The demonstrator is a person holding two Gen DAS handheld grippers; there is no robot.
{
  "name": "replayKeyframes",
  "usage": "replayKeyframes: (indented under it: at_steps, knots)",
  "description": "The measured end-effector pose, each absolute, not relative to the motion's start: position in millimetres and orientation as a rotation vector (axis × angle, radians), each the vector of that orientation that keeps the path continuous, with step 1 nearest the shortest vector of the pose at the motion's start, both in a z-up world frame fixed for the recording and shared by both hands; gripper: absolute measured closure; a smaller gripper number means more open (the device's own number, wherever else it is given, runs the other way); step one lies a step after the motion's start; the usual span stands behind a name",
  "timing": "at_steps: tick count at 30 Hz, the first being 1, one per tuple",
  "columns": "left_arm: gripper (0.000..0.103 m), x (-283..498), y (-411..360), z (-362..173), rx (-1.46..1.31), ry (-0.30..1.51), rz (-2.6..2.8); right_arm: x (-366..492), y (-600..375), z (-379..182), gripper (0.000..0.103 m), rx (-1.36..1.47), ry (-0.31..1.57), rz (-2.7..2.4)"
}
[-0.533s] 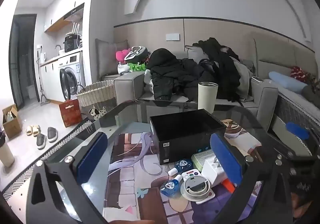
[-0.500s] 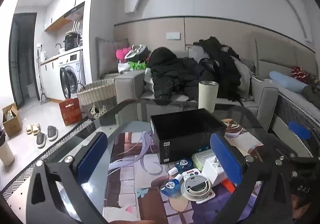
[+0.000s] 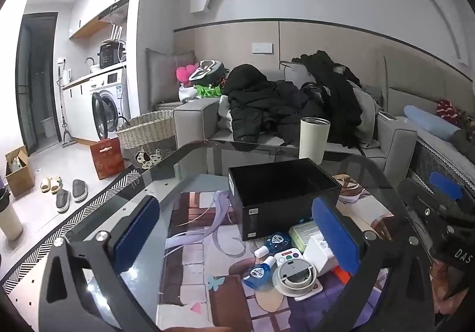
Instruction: Organize rigid objects
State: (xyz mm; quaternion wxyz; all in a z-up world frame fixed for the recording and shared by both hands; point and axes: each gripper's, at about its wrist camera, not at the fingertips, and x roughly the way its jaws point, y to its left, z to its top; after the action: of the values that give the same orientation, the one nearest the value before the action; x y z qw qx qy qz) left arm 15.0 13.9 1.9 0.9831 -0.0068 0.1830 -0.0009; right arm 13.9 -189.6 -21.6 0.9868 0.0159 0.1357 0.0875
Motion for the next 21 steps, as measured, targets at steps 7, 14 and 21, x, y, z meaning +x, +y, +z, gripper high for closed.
replayKeyframes:
  at_steps: [7, 14, 21]
  knots:
    - [0.000, 17.3, 9.7, 0.2, -0.017, 0.385, -0.007, 11.3, -195.4, -22.3, 0.000, 0.021, 0.282, 0.178]
    - [0.000, 16.3, 8.2, -1.3, -0.015, 0.391, -0.004, 11.5, -197.0, -22.8, 0.000, 0.027, 0.290, 0.186]
    - [0.000, 15.1, 9.3, -0.8, -0.020, 0.399, -0.004, 10.1, -194.4, -20.5, 0.000, 0.009, 0.286, 0.195]
